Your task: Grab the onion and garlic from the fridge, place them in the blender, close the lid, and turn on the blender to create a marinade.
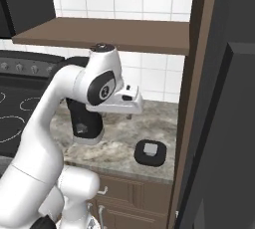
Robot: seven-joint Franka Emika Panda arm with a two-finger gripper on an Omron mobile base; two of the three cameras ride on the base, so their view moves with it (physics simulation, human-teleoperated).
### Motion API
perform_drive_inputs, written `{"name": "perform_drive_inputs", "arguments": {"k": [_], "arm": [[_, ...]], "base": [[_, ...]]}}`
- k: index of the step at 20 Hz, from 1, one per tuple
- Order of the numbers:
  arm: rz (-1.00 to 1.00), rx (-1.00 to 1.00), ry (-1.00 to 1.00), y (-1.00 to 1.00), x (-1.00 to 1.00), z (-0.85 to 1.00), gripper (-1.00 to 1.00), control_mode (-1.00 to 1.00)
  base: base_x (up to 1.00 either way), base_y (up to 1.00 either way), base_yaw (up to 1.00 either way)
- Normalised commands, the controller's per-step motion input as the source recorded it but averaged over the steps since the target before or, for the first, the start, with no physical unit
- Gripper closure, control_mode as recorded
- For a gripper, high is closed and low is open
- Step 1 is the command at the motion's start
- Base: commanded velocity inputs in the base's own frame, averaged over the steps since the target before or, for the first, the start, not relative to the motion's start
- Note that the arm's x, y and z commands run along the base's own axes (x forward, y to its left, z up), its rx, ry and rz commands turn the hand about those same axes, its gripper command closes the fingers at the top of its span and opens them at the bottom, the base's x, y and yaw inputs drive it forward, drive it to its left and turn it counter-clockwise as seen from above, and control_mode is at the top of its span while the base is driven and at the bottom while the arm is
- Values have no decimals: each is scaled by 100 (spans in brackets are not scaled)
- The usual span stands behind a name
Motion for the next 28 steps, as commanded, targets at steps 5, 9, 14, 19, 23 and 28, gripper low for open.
{"name": "perform_drive_inputs", "arguments": {"k": [5,9,14,19,23,28], "arm": [[-8,0,25,-29,1,-72,-100,-100],[-7,4,7,-27,4,-22,-100,-100],[-12,6,-1,-17,39,-68,-100,-100],[-8,0,3,-4,39,-43,-100,-100],[0,0,9,-44,24,-66,-100,-100],[0,0,3,-17,25,-35,-100,-100]], "base": [[0,0,0],[0,0,0],[0,0,0],[0,0,0],[0,0,0],[0,0,0]]}}
